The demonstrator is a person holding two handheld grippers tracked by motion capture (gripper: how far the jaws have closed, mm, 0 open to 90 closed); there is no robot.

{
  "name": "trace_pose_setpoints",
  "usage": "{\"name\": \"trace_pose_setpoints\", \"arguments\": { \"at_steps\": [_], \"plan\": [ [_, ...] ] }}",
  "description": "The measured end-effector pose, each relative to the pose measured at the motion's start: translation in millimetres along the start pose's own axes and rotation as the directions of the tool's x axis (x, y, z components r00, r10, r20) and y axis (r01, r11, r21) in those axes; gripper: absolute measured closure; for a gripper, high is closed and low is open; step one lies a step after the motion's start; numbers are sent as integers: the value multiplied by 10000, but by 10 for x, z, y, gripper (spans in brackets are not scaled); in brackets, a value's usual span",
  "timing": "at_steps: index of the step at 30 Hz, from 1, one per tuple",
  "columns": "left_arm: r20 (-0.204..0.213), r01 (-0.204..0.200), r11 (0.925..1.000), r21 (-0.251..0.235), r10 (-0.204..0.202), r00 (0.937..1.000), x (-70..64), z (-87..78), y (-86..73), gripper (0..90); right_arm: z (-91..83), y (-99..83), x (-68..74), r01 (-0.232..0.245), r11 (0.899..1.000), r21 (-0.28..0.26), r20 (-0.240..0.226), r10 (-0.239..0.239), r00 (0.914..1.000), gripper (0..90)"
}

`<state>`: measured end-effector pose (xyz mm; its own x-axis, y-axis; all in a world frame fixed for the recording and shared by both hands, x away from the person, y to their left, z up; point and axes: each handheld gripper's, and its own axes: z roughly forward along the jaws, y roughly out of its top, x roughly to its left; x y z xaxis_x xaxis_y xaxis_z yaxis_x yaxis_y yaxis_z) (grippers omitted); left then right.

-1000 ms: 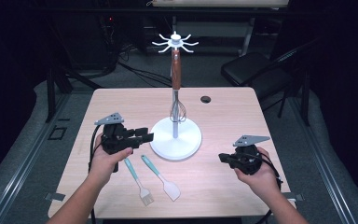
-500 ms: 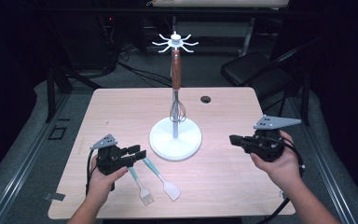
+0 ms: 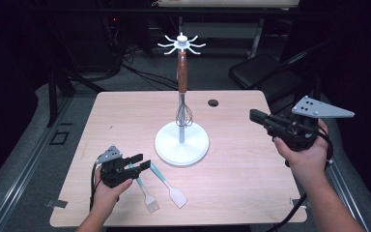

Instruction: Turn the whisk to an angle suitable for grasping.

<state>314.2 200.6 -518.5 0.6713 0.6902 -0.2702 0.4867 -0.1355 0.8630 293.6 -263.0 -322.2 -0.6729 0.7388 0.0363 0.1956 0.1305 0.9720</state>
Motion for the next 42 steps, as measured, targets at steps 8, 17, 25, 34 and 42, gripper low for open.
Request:
{"name": "trace_pose_setpoints", "arguments": {
  "at_steps": [8,17,25,34,42],
  "plan": [
    [-159,-11,10000,-40,11,9999,16,0,-41,514,16,221,-17,63,9915,-1298,141,-45,9999,900],
    [-228,-72,10000,9,72,9997,24,-10,-50,513,289,460,-33,30,9879,-1552,125,-11,9999,900],
    [-249,16,10000,78,-14,9997,60,-7,-71,513,604,688,5,188,9883,-1512,195,-161,9997,900],
    [-378,-301,9992,257,311,9988,61,8,-88,513,958,899,67,306,9903,-1356,183,-284,9994,900],
    [-447,-201,9997,169,209,9988,106,-24,-89,514,1226,951,74,225,9932,-1142,526,-165,9985,900]
  ]
}}
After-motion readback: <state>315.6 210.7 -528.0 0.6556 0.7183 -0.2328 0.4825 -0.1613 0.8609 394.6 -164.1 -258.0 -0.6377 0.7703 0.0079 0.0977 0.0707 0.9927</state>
